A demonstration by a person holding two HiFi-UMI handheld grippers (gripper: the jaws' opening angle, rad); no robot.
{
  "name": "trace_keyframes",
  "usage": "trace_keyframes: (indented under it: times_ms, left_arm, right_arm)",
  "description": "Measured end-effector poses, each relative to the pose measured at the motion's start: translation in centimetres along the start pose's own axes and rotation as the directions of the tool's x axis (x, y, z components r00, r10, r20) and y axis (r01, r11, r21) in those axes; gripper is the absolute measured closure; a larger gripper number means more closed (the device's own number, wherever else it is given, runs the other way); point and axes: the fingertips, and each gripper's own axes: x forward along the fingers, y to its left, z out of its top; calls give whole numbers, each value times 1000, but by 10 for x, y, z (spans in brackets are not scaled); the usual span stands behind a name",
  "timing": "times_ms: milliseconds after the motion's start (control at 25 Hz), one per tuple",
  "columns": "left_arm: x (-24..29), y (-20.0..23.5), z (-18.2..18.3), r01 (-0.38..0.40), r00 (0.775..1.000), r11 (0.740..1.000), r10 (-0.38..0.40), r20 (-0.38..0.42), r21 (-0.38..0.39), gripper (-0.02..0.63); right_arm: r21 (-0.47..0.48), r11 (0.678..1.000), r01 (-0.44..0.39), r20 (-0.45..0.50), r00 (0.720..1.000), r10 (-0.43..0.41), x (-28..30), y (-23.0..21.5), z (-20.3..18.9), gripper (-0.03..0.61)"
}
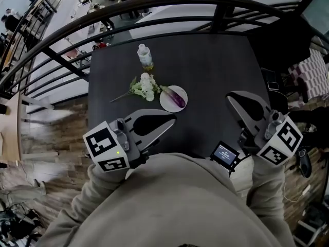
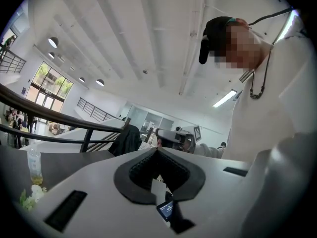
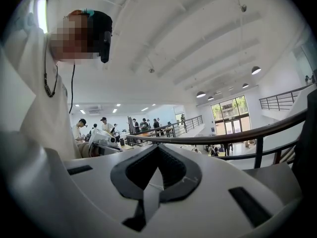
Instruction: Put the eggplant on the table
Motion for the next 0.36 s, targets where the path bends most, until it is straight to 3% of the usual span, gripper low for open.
trace_keyframes:
  times_ms: [360]
  left_arm:
    - [-12,5,-7,-12,1000,1000,12,-1,-13,607]
  right_arm:
    - [-14,1000,-12,-9,1000,12,10,9,-4,565]
